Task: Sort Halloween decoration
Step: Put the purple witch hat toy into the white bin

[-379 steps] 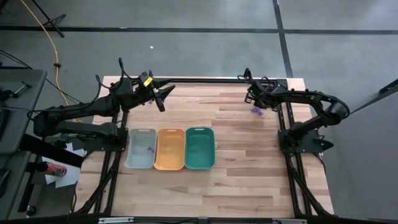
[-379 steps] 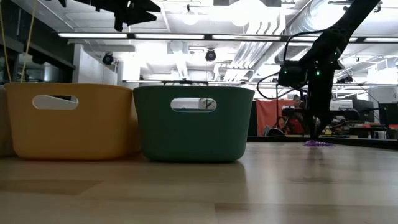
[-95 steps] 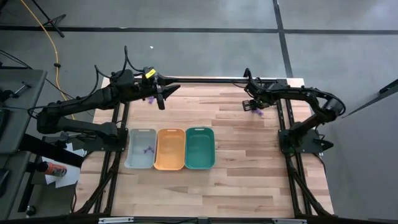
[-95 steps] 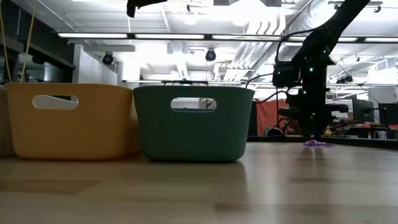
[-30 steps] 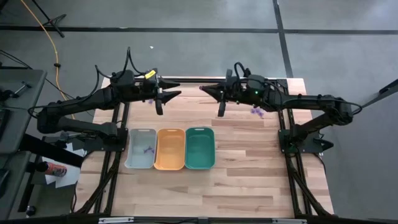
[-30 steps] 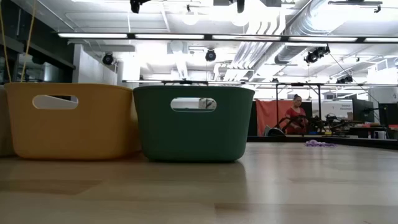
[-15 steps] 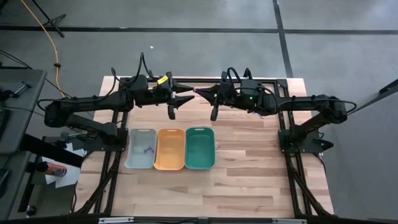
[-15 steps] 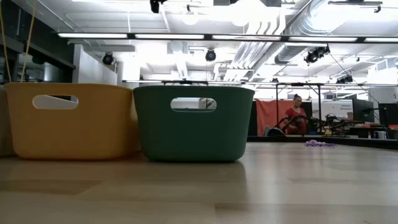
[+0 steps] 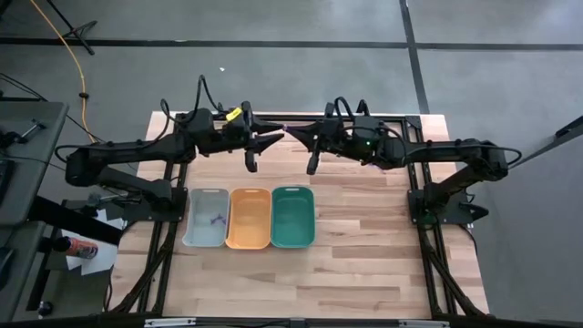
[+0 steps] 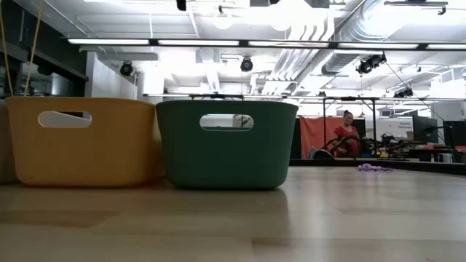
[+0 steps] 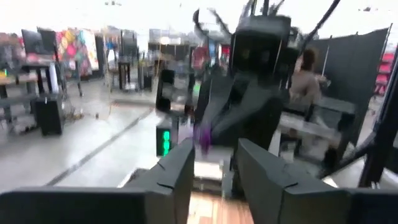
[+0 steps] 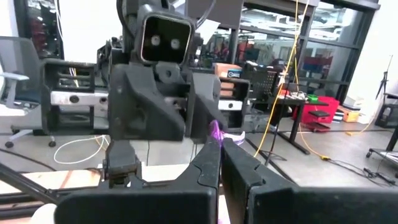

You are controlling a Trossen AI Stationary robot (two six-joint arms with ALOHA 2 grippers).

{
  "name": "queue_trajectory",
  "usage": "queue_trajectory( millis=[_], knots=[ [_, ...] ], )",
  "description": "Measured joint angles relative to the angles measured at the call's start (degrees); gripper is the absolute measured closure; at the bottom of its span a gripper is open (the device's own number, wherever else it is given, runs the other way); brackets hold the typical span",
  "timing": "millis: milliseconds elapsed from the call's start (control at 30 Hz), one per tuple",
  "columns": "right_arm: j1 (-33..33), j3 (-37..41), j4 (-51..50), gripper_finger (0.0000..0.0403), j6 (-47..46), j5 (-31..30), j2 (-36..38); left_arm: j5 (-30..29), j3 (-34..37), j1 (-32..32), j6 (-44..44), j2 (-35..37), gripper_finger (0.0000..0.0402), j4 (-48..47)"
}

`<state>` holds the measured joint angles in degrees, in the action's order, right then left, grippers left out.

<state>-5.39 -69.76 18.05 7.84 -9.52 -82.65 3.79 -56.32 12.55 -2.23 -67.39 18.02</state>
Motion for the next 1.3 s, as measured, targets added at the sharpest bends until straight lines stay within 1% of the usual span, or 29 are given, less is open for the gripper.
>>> queue_trajectory(
  millis=[133, 433, 633, 867, 933, 1033, 1167, 1300],
  knots=[
    [0.3, 0.0, 0.4, 0.0403, 0.0, -0.4, -0.3, -0.5, 0.0, -0.1, -0.1, -0.7, 0.0322, 0.4],
    [0.6, 0.0, 0.5, 0.0403, -0.3, -0.1, -0.3, -0.4, 0.0, -0.2, 0.0, -0.9, 0.0336, 0.4],
    [0.5, 0.0, 0.7, 0.0403, -1.8, -0.2, -0.3, -0.8, 0.0, -0.2, 1.9, -0.9, 0.0393, 0.5],
    [0.5, 0.0, -0.7, 0.0397, -1.5, -1.0, -0.3, -1.8, 0.0, -0.2, 2.9, -0.8, 0.0400, -0.4],
    [0.6, 0.0, -1.6, 0.0379, -1.2, -2.7, -0.2, -1.9, 0.0, 0.2, 3.5, -0.1, 0.0401, -2.3],
    [0.6, 0.0, -3.5, 0.0334, 1.7, -6.6, 0.9, -3.6, 0.1, 1.2, 4.4, 2.2, 0.0401, -6.9],
    [0.6, 0.0, -8.0, 0.0262, 4.5, -15.5, 3.6, -5.8, 0.1, 2.9, 4.5, 7.3, 0.0401, -15.2],
    [0.6, 0.1, -14.1, 0.0198, 6.1, -25.2, 7.1, -6.9, 0.1, 3.1, 4.9, 12.8, 0.0401, -26.0]
  ],
)
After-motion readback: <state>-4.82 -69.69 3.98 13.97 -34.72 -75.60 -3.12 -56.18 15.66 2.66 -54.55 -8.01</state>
